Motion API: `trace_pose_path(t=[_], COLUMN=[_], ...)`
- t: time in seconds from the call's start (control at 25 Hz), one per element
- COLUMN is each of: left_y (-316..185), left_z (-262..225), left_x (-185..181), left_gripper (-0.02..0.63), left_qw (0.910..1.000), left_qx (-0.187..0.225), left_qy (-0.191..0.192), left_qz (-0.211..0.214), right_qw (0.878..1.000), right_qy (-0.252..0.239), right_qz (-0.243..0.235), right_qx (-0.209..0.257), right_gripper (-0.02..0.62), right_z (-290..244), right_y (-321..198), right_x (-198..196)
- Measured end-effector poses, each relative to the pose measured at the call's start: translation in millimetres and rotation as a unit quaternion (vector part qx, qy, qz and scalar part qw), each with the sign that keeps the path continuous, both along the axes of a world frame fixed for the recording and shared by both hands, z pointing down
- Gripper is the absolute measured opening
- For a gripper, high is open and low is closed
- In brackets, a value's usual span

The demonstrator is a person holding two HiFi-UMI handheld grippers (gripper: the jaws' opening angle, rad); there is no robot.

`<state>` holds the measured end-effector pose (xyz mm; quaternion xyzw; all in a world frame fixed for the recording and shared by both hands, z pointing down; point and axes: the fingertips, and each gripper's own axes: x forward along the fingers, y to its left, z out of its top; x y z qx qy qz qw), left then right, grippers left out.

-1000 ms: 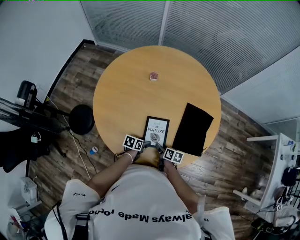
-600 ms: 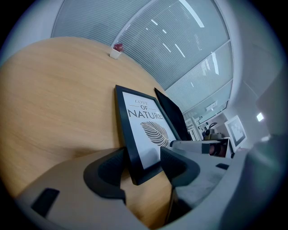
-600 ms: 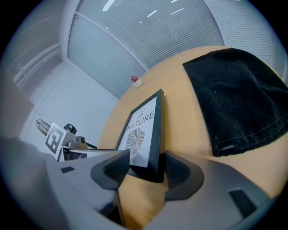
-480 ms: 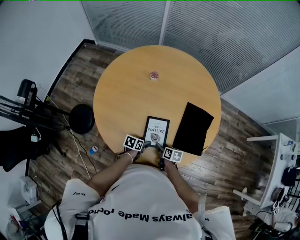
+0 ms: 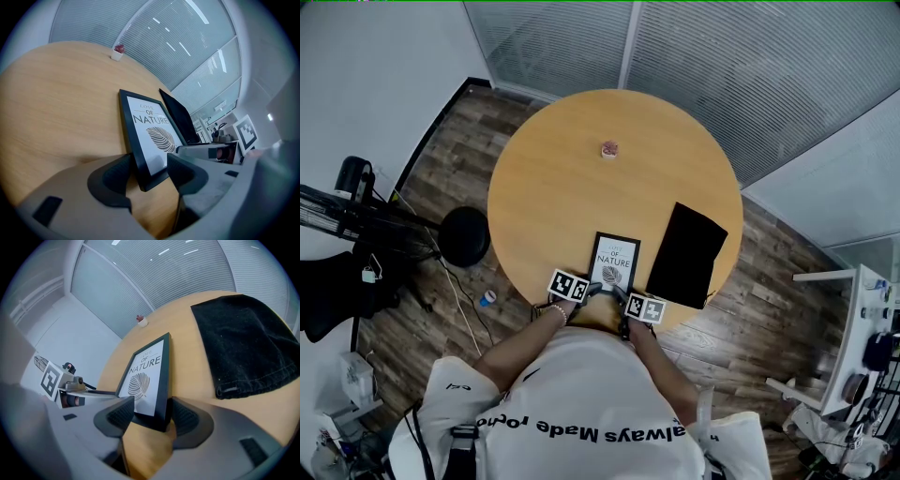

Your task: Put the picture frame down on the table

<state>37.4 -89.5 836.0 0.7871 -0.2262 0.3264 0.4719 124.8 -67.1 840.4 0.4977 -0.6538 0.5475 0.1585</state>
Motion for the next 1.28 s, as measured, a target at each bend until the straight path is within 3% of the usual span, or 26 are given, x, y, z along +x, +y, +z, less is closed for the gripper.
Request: trace_pose_path(t=[0.68, 1.04, 1.28], left_y=[3, -5, -13], left_z=[-3, -20, -37], left_x=[-5, -7, -6], left_gripper=[0.235, 0.234, 0.218], left_qw=[0.9999, 0.9992, 0.998], left_qx=[0.004, 0.029, 0.054], left_qy=[0.001, 0.012, 0.025], left_qz=[-0.01, -0.025, -0.018], right_qw=[0.999, 0.996, 0.99], right_qy=[0.038, 0.06, 0.063], right_qz=[-0.002, -0.024, -0.053], right_qx=[0.007, 0.068, 0.113], right_gripper=[0.249, 0.245, 0.188], right_z=[2, -30, -52], right_y=[4, -13, -24], right_x=[11, 16, 12])
